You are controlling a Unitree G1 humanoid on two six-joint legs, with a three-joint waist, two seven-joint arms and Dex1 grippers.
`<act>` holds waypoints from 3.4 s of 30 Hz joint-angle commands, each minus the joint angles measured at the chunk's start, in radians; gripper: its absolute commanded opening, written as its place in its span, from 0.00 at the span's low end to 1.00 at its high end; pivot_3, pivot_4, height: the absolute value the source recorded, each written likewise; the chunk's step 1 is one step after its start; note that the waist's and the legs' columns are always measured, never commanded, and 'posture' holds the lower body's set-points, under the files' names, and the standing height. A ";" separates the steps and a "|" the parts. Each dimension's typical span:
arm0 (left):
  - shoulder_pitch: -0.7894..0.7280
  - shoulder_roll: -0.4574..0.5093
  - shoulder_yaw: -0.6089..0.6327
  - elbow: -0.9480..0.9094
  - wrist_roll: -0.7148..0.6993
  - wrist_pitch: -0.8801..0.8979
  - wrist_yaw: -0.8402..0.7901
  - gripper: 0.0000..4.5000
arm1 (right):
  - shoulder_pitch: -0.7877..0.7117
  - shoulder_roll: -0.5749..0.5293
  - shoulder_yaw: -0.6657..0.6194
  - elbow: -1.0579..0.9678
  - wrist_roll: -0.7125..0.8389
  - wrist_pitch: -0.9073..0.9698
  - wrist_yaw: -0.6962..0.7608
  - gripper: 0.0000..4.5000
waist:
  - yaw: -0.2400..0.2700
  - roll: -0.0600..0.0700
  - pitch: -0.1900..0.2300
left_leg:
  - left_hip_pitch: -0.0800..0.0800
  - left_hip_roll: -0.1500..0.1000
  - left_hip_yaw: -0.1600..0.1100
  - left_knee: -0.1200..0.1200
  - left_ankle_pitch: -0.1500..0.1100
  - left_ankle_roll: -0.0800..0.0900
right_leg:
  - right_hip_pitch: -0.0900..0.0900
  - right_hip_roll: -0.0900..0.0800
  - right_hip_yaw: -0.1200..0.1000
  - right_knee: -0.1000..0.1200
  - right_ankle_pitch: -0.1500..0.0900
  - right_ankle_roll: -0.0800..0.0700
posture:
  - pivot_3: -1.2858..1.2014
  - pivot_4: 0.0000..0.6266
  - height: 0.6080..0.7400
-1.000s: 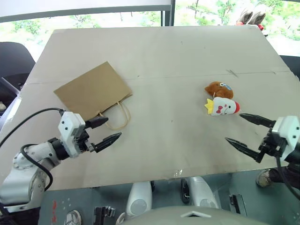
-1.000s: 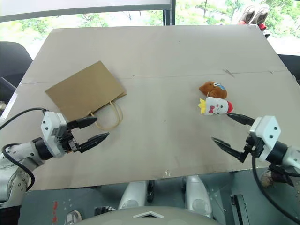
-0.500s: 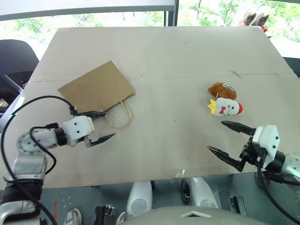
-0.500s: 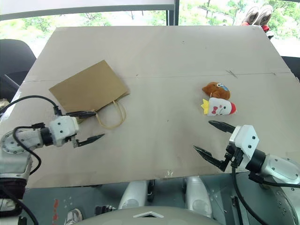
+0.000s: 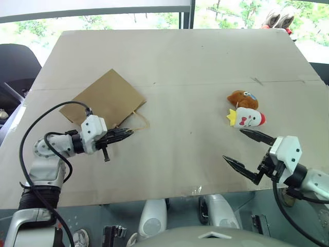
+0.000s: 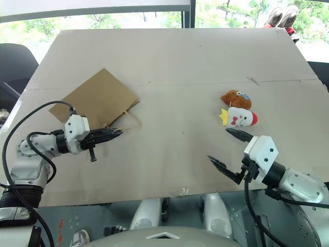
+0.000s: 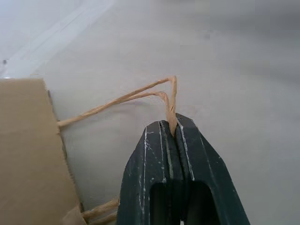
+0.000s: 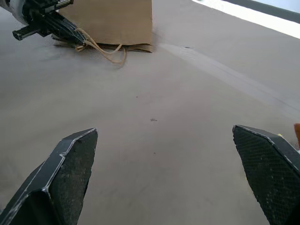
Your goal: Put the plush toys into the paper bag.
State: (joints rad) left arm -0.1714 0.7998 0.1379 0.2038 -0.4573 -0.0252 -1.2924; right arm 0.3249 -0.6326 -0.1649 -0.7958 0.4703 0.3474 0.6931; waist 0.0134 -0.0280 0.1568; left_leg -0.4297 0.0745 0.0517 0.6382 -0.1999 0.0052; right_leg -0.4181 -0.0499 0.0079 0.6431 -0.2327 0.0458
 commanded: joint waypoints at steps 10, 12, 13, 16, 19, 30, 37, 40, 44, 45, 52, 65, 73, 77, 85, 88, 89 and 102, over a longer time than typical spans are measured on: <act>0.007 0.010 -0.003 -0.066 0.068 -0.047 -0.017 0.51 | 0.004 0.011 0.029 0.002 -0.025 -0.051 0.010 1.00 | 0.003 0.000 0.000 | 0.000 0.000 -0.001 0.000 0.000 0.000 | 0.001 0.000 -0.001 0.000 0.000 0.000 | 0.52 0.24 1.00; 0.004 0.008 -0.011 -0.057 0.084 -0.068 -0.026 0.63 | 0.013 0.010 0.029 -0.001 -0.023 -0.060 0.018 1.00 | 0.001 0.000 0.000 | 0.000 0.000 -0.001 0.001 0.000 0.000 | 0.001 0.000 -0.001 0.000 0.000 0.000 | 0.52 0.24 1.00; 0.002 0.005 -0.014 -0.054 0.087 -0.072 -0.027 0.63 | 0.017 0.009 0.027 -0.005 -0.018 -0.064 0.023 1.00 | 0.001 0.000 0.000 | 0.000 0.000 -0.001 0.001 0.000 0.000 | 0.001 0.000 -0.001 0.000 0.000 -0.001 | 0.52 0.24 1.00; -0.006 0.000 -0.028 -0.039 0.115 -0.115 -0.021 0.63 | 0.027 0.008 0.022 -0.018 -0.011 -0.072 0.030 1.00 | 0.001 0.000 0.000 | 0.000 0.000 -0.001 0.001 0.000 0.000 | 0.001 0.000 -0.001 0.000 0.000 -0.001 | 0.52 0.24 1.00; -0.014 -0.009 -0.045 -0.020 0.144 -0.154 -0.016 0.57 | 0.032 0.006 0.019 -0.026 -0.011 -0.072 0.028 1.00 | 0.001 0.000 0.000 | 0.000 0.000 -0.001 0.001 0.000 0.000 | 0.001 0.000 -0.001 0.000 0.000 -0.001 | 0.52 0.24 1.00; -0.059 -0.101 -0.043 -0.176 -0.074 0.166 0.044 0.00 | -0.136 0.043 0.147 -0.021 0.073 0.107 -0.053 0.72 | -0.001 -0.001 0.000 | 0.000 0.000 -0.003 0.003 0.000 0.000 | 0.002 0.001 -0.002 0.001 0.000 -0.001 | 0.52 0.24 1.00; -0.139 -0.210 -0.089 -0.369 -0.209 0.403 0.161 0.00 | -0.398 0.206 0.379 0.250 -0.077 0.081 -0.102 0.01 | -0.001 -0.001 -0.001 | -0.001 0.000 -0.004 0.007 0.000 0.000 | 0.003 0.002 -0.001 0.004 0.002 -0.003 | 0.52 0.24 1.00; -0.179 -0.253 -0.108 -0.416 -0.246 0.462 0.194 0.00 | -0.518 0.283 0.443 0.445 -0.122 0.006 -0.052 0.01 | -0.002 -0.001 0.000 | -0.001 0.000 -0.004 0.008 0.000 0.000 | 0.003 0.003 -0.001 0.005 0.002 -0.003 | 0.52 0.24 1.00; -0.232 -0.291 -0.120 -0.422 -0.258 0.499 0.222 0.00 | -0.640 0.369 0.482 0.664 -0.143 -0.063 0.023 0.01 | -0.002 -0.001 0.000 | -0.001 0.000 -0.005 0.009 0.000 0.000 | 0.003 0.004 0.000 0.007 0.002 -0.003 | 0.52 0.24 1.00; -0.244 -0.301 -0.123 -0.421 -0.259 0.503 0.228 0.00 | -0.671 0.403 0.489 0.719 -0.137 -0.080 0.045 0.01 | -0.002 -0.001 0.000 | 0.000 0.000 -0.005 0.009 0.000 0.000 | 0.003 0.004 0.000 0.008 0.002 -0.003 | 0.52 0.24 1.00; -0.328 -0.365 -0.112 -0.406 -0.272 0.528 0.292 0.00 | -0.789 0.579 0.573 1.052 -0.199 -0.155 0.146 0.01 | -0.006 0.000 0.000 | 0.000 0.000 -0.006 0.010 0.000 0.000 | 0.002 0.005 0.000 0.012 0.004 0.001 | 0.52 0.24 1.00; -0.418 -0.382 0.007 -0.408 -0.220 0.496 0.533 0.00 | -0.862 0.766 0.473 1.278 -0.351 -0.200 -0.211 0.01 | -0.031 0.000 0.000 | 0.002 0.000 -0.007 0.010 0.000 0.000 | 0.002 0.005 0.000 0.017 0.004 0.001 | 0.52 0.24 1.00; -0.395 -0.326 0.032 -0.384 -0.107 0.459 0.628 0.00 | -0.913 0.789 0.489 1.371 -0.440 -0.241 -0.346 0.01 | -0.022 -0.001 -0.001 | 0.003 0.000 -0.007 0.011 0.000 0.000 | 0.003 0.005 0.002 0.016 0.002 -0.003 | 0.52 0.24 1.00; -0.389 -0.320 0.032 -0.378 -0.095 0.456 0.623 0.00 | -0.911 0.778 0.480 1.292 -0.386 -0.188 -0.258 0.01 | -0.025 -0.001 -0.001 | 0.003 -0.001 -0.006 0.011 0.001 0.000 | 0.004 0.005 0.003 0.016 0.002 -0.003 | 0.52 0.24 1.00; -0.350 -0.300 0.045 -0.326 -0.101 0.409 0.534 0.00 | -0.831 0.588 0.435 0.740 -0.332 0.066 -0.181 0.54 | -0.027 0.000 0.001 | -0.002 -0.001 -0.006 0.007 0.000 0.000 | -0.002 0.005 0.003 0.014 0.003 0.002 | 0.52 0.24 1.00; -0.342 -0.299 0.052 -0.308 -0.117 0.391 0.496 0.00 | -0.771 0.504 0.402 0.462 -0.238 0.229 -0.148 0.74 | -0.027 0.000 0.001 | -0.002 0.000 -0.006 0.005 0.000 0.000 | -0.003 0.005 0.003 0.014 0.003 0.002 | 0.52 0.24 1.00; -0.340 -0.299 0.054 -0.306 -0.123 0.390 0.486 0.00 | -0.763 0.485 0.389 0.405 -0.218 0.272 -0.150 0.74 | -0.027 0.000 0.001 | -0.002 0.000 -0.006 0.005 0.000 0.000 | -0.003 0.005 0.003 0.014 0.003 0.002 | 0.52 0.24 1.00; -0.339 -0.299 0.066 -0.292 -0.206 0.410 0.362 0.00 | -0.607 0.053 0.174 0.235 -0.243 0.527 -0.215 0.98 | -0.025 0.000 0.001 | -0.002 -0.001 -0.004 0.006 0.000 0.000 | -0.002 0.004 0.004 0.010 0.001 -0.002 | 0.52 0.24 1.00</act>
State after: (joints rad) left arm -0.4951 0.4933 0.1877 -0.0667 -0.6306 0.3878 -0.9069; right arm -0.2817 -0.5166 -0.0042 -0.6003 0.2999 0.8922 0.5007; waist -0.0112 -0.0281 0.1580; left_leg -0.4316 0.0735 0.0478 0.6439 -0.1995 0.0049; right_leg -0.4199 -0.0454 0.0123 0.6534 -0.2318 0.0436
